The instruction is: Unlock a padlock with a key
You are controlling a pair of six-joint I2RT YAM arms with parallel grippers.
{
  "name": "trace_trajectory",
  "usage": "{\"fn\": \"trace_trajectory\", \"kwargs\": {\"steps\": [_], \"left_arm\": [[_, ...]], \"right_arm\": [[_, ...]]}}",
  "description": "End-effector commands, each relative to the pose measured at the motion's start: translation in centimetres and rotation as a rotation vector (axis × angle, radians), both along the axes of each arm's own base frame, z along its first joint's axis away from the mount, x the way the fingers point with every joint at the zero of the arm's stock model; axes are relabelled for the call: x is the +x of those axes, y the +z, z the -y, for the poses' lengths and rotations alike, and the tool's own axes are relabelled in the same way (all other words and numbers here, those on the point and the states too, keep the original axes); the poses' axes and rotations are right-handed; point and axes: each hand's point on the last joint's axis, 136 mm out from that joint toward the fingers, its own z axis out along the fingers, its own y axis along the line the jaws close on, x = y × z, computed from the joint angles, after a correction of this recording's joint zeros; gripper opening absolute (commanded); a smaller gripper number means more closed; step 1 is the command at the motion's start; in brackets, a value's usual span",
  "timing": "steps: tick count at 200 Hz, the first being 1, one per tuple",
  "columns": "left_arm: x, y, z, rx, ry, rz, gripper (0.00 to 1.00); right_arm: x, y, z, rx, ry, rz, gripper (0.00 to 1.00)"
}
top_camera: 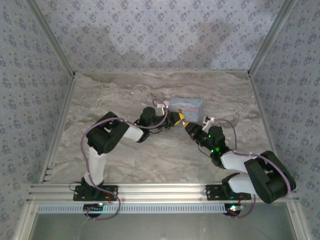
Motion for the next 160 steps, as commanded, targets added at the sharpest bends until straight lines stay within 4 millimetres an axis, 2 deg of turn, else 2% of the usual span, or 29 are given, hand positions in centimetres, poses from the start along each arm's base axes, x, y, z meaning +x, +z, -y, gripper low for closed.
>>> {"fn": "trace_trajectory", "kwargs": {"steps": [1, 121, 135, 160], "left_arm": [[-1.0, 4.1, 1.3, -0.091, -0.058, 0.087, 0.0], [-1.9, 3.9, 1.8, -0.096, -0.079, 0.077, 0.0], [-1.8, 3.9, 1.7, -0.095, -0.073, 0.075, 0.0], [-1.2, 3.8, 1.5, -0.092, -0.059, 0.074, 0.0]], "right_arm": [[0.8, 1.3, -0.1, 0.013, -0.011, 0.038, 0.14], [2.5, 1.3, -0.4, 0.02, -0.014, 0.033, 0.02], [2.5, 1.4, -0.5, 0.019, -0.002, 0.031, 0.04], [1.8, 1.1, -0.4, 0.022, 0.006, 0.019, 0.16]]}}
